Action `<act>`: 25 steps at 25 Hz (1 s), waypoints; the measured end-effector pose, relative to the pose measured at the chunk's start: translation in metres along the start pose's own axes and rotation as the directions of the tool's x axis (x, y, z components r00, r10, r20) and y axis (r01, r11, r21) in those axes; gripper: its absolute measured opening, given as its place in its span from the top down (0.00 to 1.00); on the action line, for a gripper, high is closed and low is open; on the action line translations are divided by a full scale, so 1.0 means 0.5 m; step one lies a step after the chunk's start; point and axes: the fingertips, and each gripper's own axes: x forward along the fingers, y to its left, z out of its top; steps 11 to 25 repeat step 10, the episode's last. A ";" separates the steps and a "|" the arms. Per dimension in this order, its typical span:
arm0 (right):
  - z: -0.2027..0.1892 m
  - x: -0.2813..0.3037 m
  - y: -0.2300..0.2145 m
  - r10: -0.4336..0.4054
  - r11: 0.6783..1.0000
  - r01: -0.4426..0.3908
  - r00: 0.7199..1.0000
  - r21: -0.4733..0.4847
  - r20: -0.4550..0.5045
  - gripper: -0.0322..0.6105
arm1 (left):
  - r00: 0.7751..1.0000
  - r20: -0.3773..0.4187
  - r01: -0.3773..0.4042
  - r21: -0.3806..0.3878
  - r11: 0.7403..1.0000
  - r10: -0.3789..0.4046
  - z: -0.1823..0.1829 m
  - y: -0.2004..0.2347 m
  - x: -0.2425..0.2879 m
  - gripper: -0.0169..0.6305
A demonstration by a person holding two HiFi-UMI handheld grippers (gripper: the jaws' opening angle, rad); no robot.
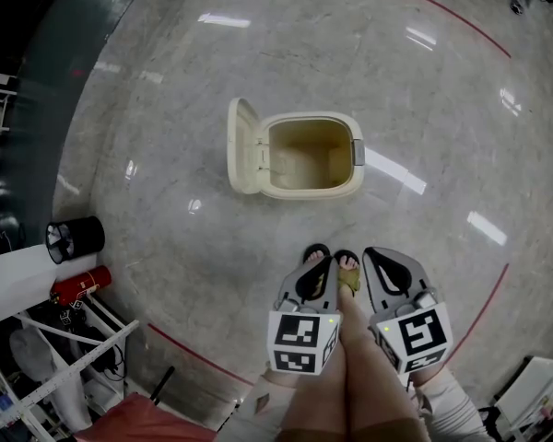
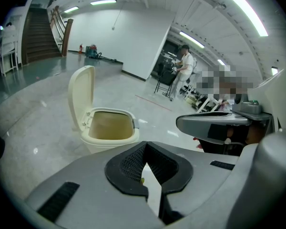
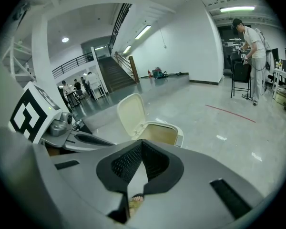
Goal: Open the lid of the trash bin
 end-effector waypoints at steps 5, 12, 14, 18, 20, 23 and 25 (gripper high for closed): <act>0.004 -0.004 0.008 0.008 1.000 -0.008 1.000 -0.010 0.010 0.95 | 1.000 0.000 -0.001 0.004 1.000 0.001 -0.001 -0.002 -0.003 0.97; 0.007 -0.010 0.016 0.011 1.000 -0.011 1.000 -0.019 0.010 0.95 | 1.000 0.009 0.005 0.009 1.000 -0.005 0.003 -0.008 -0.010 0.97; 0.007 -0.010 0.016 0.011 1.000 -0.011 1.000 -0.019 0.010 0.95 | 1.000 0.009 0.005 0.009 1.000 -0.005 0.003 -0.008 -0.010 0.97; 0.007 -0.010 0.016 0.011 1.000 -0.011 1.000 -0.019 0.010 0.95 | 1.000 0.009 0.005 0.009 1.000 -0.005 0.003 -0.008 -0.010 0.97; 0.007 -0.010 0.016 0.011 1.000 -0.011 1.000 -0.019 0.010 0.95 | 1.000 0.009 0.005 0.009 1.000 -0.005 0.003 -0.008 -0.010 0.97; 0.007 -0.010 0.016 0.011 1.000 -0.011 1.000 -0.019 0.010 0.95 | 1.000 0.009 0.005 0.009 1.000 -0.005 0.003 -0.008 -0.010 0.97; 0.007 -0.010 0.016 0.011 1.000 -0.011 1.000 -0.019 0.010 0.95 | 1.000 0.009 0.005 0.009 1.000 -0.005 0.003 -0.008 -0.010 0.97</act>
